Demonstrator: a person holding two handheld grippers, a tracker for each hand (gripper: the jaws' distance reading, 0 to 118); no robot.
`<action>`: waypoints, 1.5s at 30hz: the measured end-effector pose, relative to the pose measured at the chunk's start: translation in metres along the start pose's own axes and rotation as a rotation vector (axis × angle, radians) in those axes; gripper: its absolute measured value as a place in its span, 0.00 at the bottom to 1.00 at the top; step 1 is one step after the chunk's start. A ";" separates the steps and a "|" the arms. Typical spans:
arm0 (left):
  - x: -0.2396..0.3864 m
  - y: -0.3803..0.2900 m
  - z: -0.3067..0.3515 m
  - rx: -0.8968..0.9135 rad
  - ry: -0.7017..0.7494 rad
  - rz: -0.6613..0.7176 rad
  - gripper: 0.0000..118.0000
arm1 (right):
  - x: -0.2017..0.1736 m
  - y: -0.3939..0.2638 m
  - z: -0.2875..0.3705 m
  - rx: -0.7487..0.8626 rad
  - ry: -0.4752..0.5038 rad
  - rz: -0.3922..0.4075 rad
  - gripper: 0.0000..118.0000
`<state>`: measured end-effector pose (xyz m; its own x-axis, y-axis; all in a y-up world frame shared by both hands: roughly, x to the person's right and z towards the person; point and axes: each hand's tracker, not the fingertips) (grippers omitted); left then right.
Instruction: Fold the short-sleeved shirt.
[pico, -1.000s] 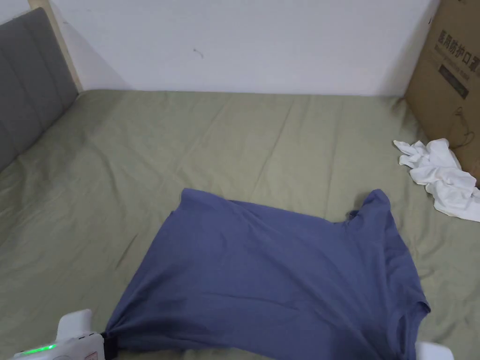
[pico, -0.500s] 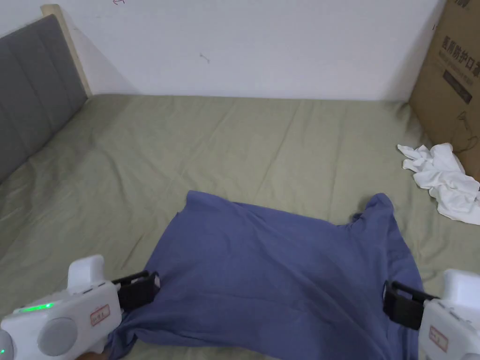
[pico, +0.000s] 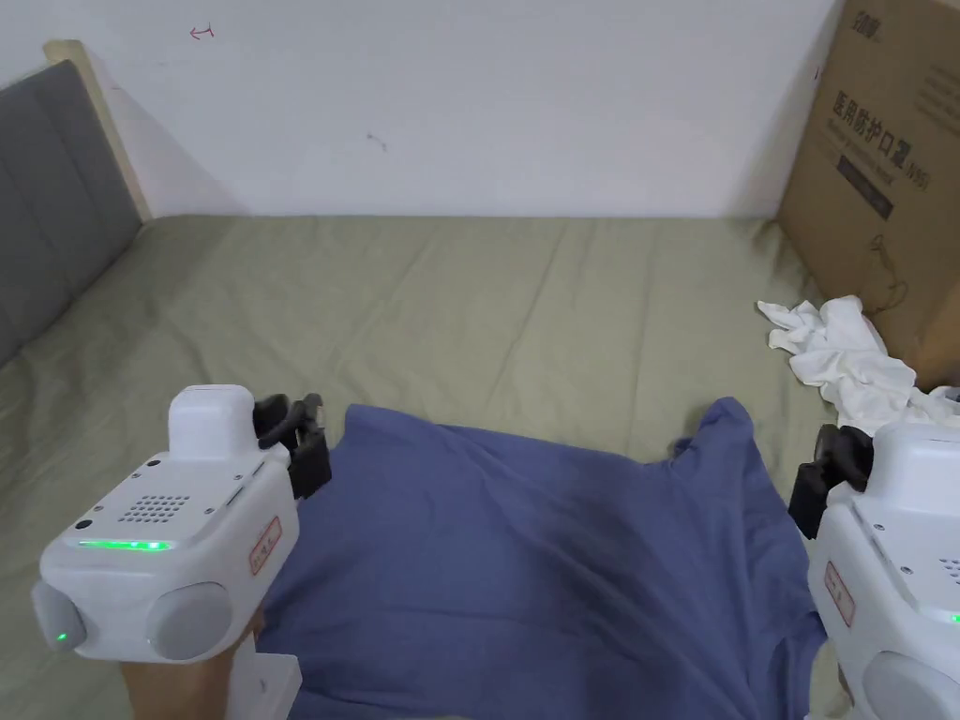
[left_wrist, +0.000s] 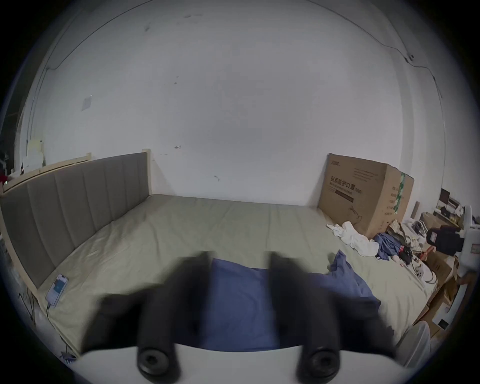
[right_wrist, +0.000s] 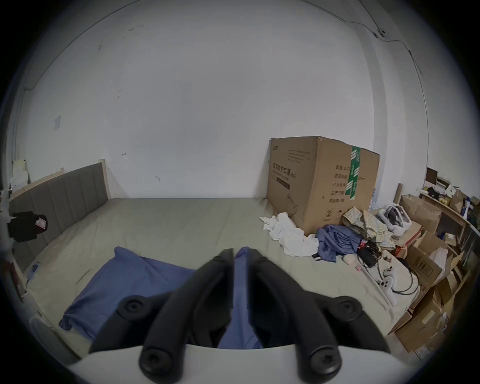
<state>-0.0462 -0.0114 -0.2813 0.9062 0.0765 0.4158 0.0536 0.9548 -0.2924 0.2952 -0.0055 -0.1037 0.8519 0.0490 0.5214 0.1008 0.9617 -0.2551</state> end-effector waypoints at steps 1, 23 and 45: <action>0.002 -0.001 -0.004 -0.012 0.004 -0.001 0.04 | 0.000 -0.003 -0.001 0.007 0.006 0.003 0.02; -0.025 -0.014 -0.291 -0.488 -0.031 -0.087 0.03 | 0.007 -0.020 -0.108 -0.100 -0.038 0.027 0.02; -0.054 -0.081 -0.419 -0.859 -0.003 -0.009 0.17 | 0.007 -0.059 -0.191 -0.268 -0.062 0.022 0.02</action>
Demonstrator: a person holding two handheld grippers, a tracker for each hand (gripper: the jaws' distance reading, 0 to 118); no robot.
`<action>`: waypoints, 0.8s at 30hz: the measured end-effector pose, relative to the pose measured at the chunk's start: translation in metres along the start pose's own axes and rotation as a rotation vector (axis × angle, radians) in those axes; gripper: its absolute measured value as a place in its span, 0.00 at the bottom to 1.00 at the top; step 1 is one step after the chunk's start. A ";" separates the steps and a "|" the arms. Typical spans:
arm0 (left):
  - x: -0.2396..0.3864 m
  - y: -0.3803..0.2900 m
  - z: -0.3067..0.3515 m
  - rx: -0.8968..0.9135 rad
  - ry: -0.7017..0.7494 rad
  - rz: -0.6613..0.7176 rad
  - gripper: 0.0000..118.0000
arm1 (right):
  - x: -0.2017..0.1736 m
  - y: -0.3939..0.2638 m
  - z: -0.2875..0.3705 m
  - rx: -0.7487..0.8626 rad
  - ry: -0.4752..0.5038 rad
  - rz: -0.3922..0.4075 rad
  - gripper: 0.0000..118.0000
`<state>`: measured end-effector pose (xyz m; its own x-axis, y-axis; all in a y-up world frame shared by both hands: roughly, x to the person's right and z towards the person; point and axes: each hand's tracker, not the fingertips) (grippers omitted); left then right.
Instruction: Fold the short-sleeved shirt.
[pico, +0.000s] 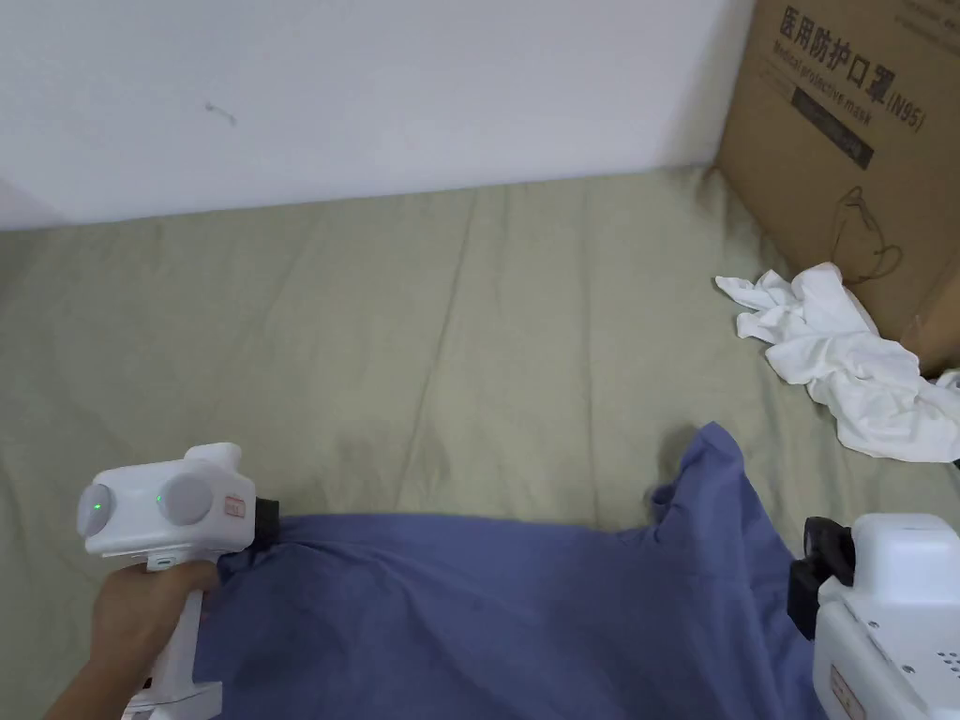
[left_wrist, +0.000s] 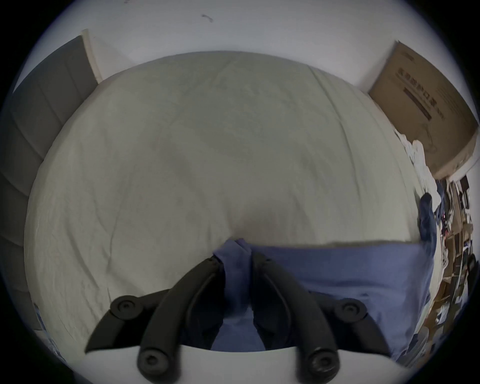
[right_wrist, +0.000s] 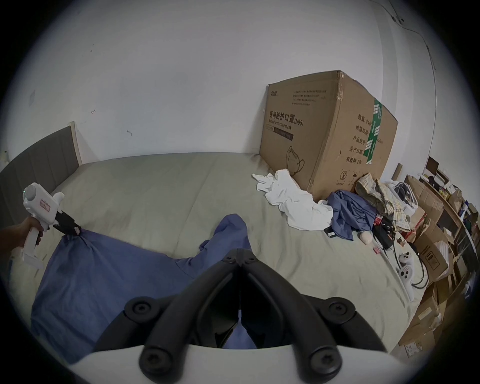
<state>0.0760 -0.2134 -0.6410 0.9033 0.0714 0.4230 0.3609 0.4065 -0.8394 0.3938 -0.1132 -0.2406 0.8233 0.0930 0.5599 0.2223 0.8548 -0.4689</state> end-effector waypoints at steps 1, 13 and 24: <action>0.003 -0.001 0.002 0.022 0.020 -0.002 0.11 | 0.001 0.000 -0.002 -0.007 0.003 -0.008 0.02; 0.008 -0.029 0.107 0.277 -0.131 0.068 0.07 | 0.034 0.018 -0.104 -0.257 0.050 -0.054 0.89; -0.001 -0.034 0.120 0.299 -0.139 0.062 0.07 | 0.027 -0.022 -0.186 -0.550 0.003 0.000 0.61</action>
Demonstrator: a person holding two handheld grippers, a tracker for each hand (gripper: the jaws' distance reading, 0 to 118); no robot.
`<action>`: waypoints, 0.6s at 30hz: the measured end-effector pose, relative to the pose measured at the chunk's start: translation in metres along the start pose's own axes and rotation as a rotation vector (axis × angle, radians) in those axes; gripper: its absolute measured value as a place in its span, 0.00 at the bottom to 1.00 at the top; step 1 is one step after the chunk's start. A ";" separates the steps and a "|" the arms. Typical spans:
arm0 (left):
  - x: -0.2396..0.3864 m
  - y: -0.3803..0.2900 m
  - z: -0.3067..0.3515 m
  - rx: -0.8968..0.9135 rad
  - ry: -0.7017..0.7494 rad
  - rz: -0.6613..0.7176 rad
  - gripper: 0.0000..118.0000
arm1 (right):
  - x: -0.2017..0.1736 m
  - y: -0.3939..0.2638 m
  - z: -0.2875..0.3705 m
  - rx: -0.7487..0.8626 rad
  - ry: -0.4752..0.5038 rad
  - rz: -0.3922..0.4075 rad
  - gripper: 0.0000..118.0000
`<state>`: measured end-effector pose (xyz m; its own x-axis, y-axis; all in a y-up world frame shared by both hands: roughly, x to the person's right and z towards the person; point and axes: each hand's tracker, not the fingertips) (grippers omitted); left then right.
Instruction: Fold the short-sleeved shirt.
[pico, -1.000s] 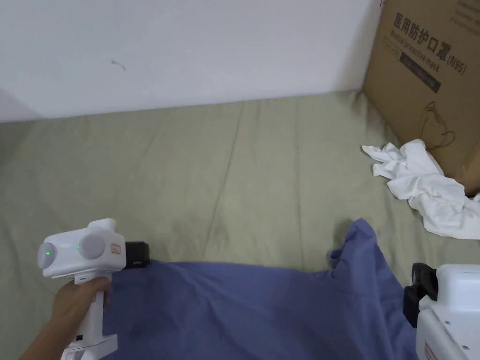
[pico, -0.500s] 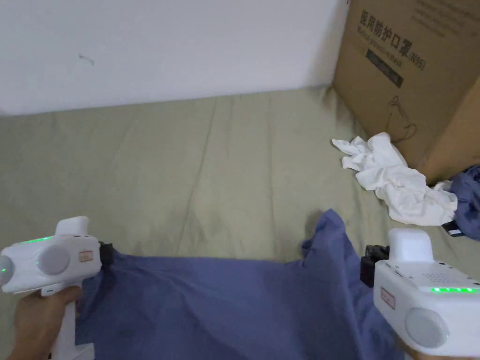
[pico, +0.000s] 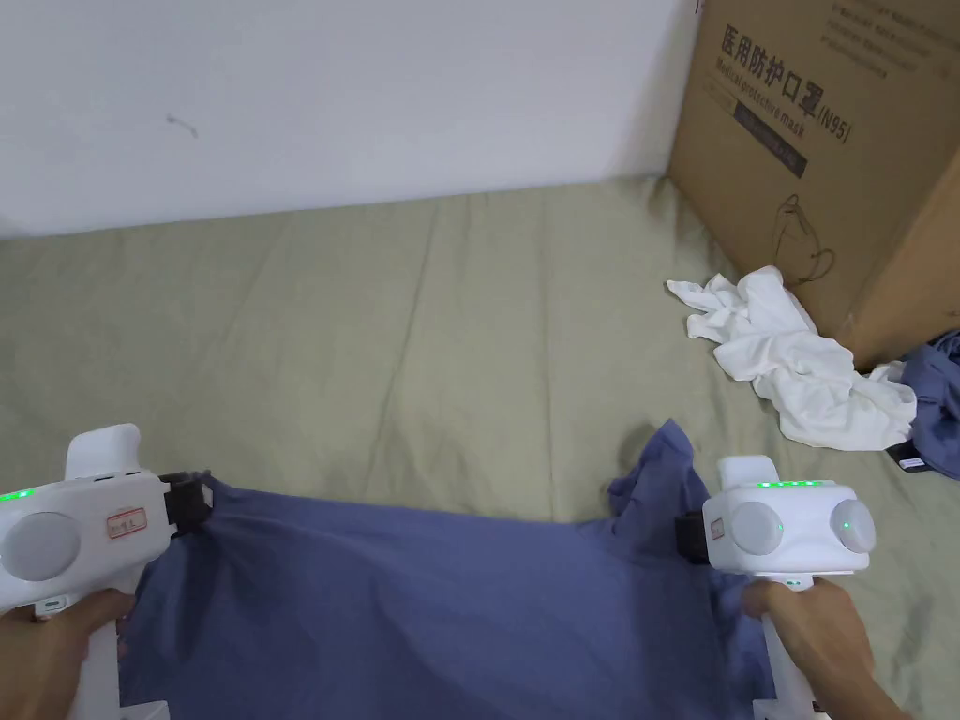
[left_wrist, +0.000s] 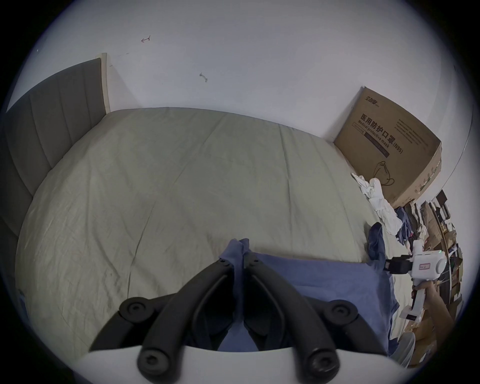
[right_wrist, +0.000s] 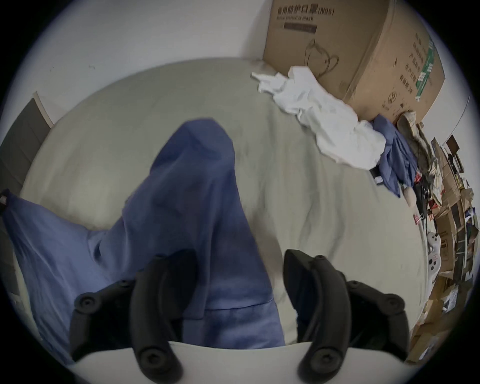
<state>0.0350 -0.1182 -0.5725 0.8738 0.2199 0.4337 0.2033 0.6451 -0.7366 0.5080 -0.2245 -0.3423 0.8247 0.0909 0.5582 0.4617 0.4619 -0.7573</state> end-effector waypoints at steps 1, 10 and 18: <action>-0.001 -0.001 0.000 0.003 0.005 0.000 0.07 | -0.001 -0.003 -0.001 -0.004 0.005 0.002 0.57; -0.001 -0.014 0.015 0.012 0.010 0.015 0.07 | -0.012 -0.016 0.043 0.124 0.034 0.028 0.04; -0.010 -0.022 0.067 0.089 0.000 0.085 0.07 | 0.007 -0.017 0.145 0.376 0.134 -0.024 0.03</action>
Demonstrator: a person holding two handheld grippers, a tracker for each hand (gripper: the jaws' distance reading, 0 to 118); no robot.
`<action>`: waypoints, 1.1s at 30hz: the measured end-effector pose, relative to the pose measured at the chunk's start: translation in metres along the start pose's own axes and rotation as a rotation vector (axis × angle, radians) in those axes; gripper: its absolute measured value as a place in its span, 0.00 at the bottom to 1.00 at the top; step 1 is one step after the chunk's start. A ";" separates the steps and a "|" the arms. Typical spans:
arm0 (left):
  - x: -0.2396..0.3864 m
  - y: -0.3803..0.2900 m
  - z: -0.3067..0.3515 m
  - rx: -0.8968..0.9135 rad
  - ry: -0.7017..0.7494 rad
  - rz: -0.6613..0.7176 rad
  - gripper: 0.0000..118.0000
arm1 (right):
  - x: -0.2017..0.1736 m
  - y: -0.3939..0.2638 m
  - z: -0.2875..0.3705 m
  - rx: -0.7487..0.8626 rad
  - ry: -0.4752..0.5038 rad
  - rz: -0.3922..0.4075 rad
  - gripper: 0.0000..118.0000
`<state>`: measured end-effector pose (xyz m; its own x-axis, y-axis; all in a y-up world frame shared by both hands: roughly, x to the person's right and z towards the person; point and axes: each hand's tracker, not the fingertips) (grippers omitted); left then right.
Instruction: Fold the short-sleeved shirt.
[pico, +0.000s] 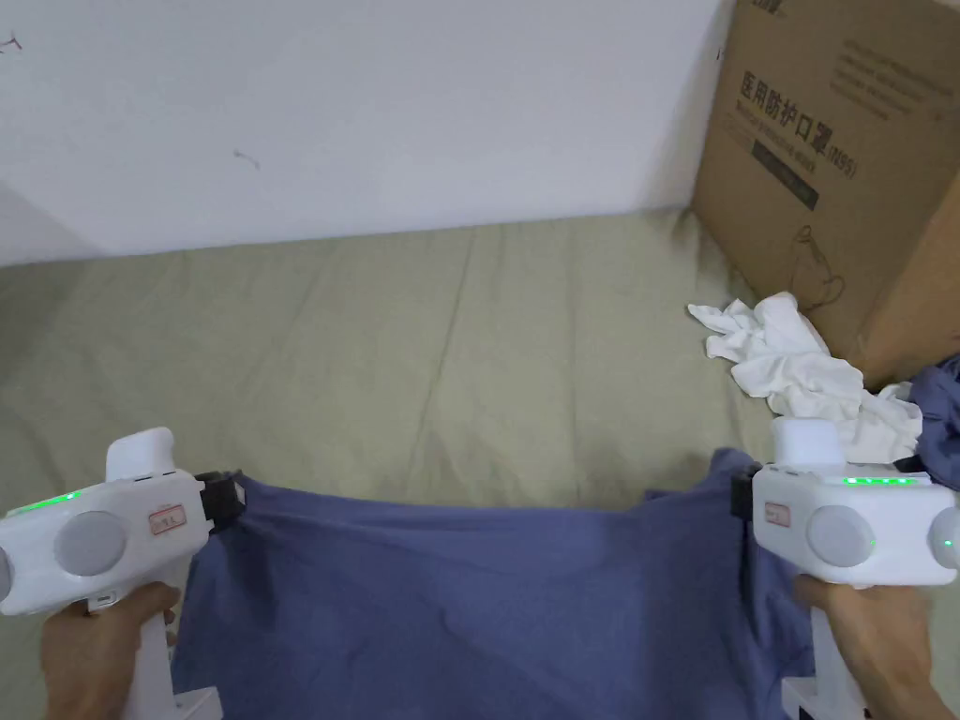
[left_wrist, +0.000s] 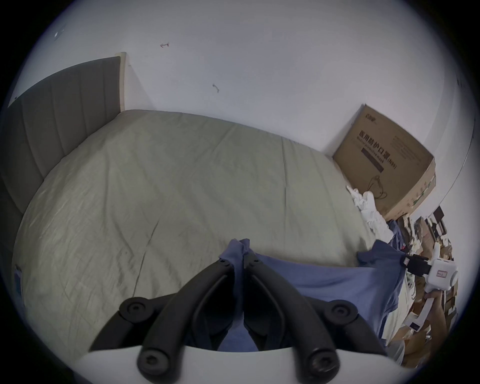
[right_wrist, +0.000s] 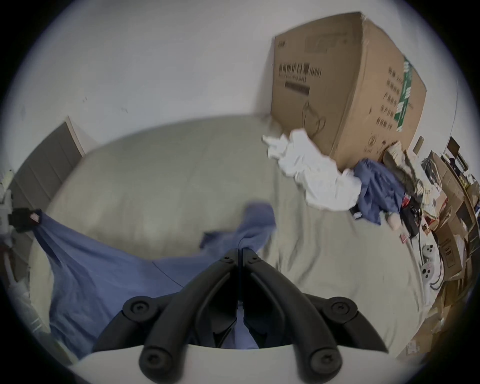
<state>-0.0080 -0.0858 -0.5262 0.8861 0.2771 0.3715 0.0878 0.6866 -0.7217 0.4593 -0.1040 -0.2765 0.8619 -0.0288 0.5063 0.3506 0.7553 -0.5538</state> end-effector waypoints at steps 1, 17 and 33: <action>0.000 0.000 0.011 0.017 -0.001 0.009 0.07 | 0.000 0.008 0.013 0.034 0.011 -0.007 0.03; 0.004 0.121 0.180 0.387 0.023 -0.047 0.07 | -0.076 0.170 0.169 0.514 0.129 0.065 0.03; 0.020 0.267 0.250 0.621 0.107 -0.120 0.07 | -0.105 0.331 0.200 0.769 0.190 0.039 0.03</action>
<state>-0.0802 0.2712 -0.5652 0.9298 0.1276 0.3453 -0.0623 0.9790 -0.1942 0.4117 0.2802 -0.3808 0.9404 -0.0522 0.3360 0.0274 0.9966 0.0780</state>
